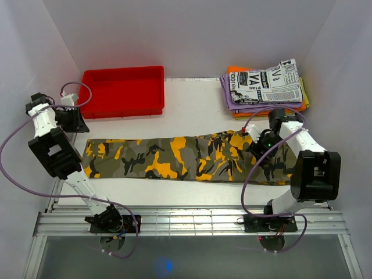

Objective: Fold and stack the trousers
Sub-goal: Fold the trousers

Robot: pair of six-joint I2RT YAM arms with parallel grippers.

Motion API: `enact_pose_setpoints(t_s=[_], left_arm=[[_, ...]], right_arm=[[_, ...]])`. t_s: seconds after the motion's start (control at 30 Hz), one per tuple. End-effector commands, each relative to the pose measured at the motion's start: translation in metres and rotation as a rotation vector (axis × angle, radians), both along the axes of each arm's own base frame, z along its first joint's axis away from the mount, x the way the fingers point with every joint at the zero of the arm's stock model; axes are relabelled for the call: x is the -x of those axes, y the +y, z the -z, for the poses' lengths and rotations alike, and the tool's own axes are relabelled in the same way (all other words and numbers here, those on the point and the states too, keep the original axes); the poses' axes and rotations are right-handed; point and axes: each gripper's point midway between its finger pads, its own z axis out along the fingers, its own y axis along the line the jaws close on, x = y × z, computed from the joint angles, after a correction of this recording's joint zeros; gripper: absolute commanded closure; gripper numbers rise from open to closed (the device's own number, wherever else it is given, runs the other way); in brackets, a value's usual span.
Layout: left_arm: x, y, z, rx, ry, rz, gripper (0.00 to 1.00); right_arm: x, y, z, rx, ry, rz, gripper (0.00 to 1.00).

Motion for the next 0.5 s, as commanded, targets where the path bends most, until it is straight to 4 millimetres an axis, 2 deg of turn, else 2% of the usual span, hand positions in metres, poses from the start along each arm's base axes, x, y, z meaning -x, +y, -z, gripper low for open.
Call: enact_pose_setpoints(t_s=[0.0,0.07,0.1,0.23,0.47], left_arm=[[0.001,0.007,-0.004,-0.019,-0.024,0.099,0.57],[-0.004,0.016,0.007,-0.042,-0.012,0.131,0.63],[-0.004,0.016,0.011,-0.042,-0.005,0.144,0.64],[-0.014,0.024,0.028,-0.038,0.009,0.166,0.70],[-0.004,0.024,0.055,-0.011,0.096,0.159,0.72]], right_arm=[[0.011,0.001,0.013,0.022,0.031,0.132,0.37],[0.013,0.006,0.020,0.052,0.018,0.127,0.41],[0.023,0.005,0.029,0.065,0.041,0.135,0.41],[0.037,0.002,0.045,0.091,0.075,0.166,0.45],[0.044,0.002,0.052,0.091,0.099,0.194,0.46]])
